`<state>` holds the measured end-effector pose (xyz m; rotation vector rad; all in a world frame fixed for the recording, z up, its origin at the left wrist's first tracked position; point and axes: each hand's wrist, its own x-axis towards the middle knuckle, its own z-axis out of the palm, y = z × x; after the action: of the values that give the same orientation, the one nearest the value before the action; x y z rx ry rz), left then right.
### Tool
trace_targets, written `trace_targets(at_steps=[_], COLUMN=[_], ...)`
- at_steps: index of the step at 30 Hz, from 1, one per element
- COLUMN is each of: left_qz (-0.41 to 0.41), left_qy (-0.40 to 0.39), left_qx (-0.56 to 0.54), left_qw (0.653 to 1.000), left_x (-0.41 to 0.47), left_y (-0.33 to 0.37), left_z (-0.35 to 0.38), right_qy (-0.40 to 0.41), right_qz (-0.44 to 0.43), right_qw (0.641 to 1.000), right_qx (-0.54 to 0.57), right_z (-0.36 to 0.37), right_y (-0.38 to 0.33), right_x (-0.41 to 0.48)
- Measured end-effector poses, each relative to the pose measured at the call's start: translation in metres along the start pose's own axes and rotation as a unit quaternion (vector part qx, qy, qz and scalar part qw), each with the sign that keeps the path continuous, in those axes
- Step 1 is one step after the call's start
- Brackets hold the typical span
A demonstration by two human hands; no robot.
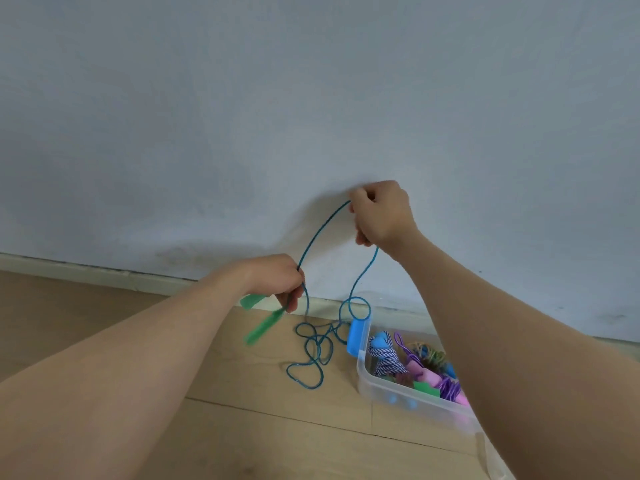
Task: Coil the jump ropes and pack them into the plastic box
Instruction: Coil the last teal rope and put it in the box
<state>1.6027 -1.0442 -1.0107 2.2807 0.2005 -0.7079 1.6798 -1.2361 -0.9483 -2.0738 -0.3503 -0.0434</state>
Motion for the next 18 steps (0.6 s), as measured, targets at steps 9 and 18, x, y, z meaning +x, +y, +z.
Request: trace_targets(at_steps=[9, 18], left_qz=[0.008, 0.085], left_qy=[-0.029, 0.083], left_qx=[-0.125, -0.167], left_qw=[0.992, 0.979], left_x=[-0.005, -0.009], left_y=[0.010, 0.025], left_z=[-0.005, -0.007], right_qy=[-0.221, -0.391], right_qz=[-0.010, 0.140], right_qw=[0.924, 0.895], right_qx=[-0.313, -0.162], right_z=[0.019, 0.023], right_y=[0.009, 0.003], right_x=[-0.007, -0.014])
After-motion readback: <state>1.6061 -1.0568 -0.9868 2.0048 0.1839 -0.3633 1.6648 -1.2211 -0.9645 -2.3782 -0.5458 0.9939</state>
